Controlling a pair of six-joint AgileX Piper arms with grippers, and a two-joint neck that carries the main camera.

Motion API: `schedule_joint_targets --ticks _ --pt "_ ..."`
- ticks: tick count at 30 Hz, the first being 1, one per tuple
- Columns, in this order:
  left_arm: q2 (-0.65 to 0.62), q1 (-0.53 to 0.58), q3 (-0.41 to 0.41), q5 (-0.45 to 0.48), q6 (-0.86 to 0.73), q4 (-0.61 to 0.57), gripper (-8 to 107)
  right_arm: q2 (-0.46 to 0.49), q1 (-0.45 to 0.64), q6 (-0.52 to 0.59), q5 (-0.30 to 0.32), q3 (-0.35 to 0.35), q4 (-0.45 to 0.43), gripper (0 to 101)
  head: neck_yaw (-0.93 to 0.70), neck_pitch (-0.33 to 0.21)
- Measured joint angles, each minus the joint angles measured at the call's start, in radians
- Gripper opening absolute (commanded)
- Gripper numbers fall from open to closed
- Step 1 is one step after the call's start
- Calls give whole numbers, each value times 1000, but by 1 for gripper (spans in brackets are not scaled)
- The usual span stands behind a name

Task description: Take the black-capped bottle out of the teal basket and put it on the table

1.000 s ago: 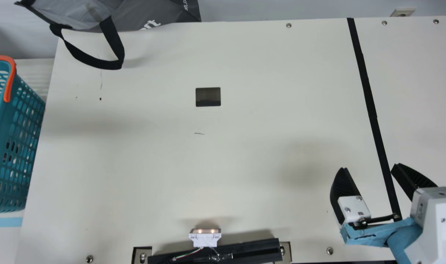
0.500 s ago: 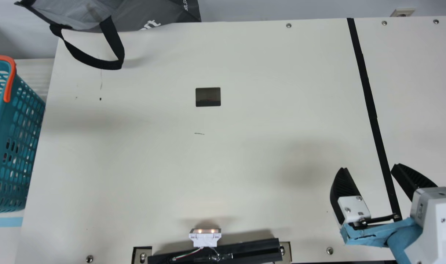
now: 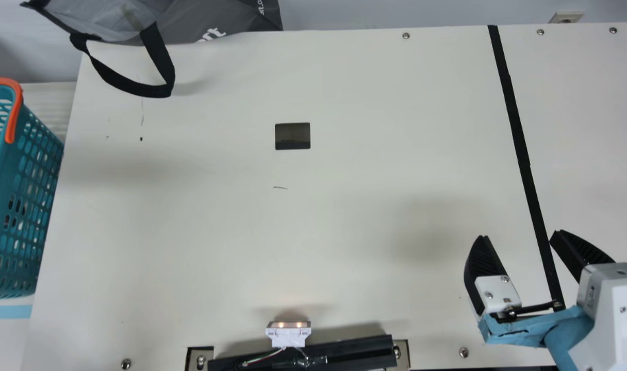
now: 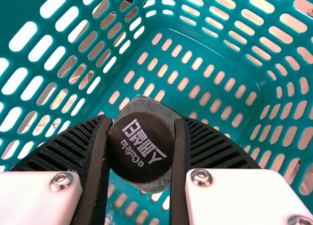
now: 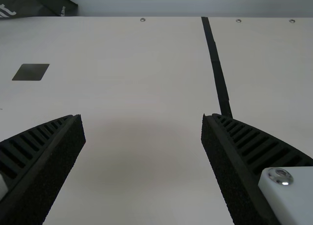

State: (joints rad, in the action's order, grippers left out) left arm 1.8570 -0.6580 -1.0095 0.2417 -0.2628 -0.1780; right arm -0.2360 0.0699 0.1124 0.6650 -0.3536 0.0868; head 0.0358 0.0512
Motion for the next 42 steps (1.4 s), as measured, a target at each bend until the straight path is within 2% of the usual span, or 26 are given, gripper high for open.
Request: schedule_joint_targets --ticks 16,42 --pt "-40 13 1 3 -41 -34 0 0 0 0 0 0 0 91 0 5" --pt "-348 29 14 118 -235 -267 0 0 0 0 -1 0 0 91 0 0"
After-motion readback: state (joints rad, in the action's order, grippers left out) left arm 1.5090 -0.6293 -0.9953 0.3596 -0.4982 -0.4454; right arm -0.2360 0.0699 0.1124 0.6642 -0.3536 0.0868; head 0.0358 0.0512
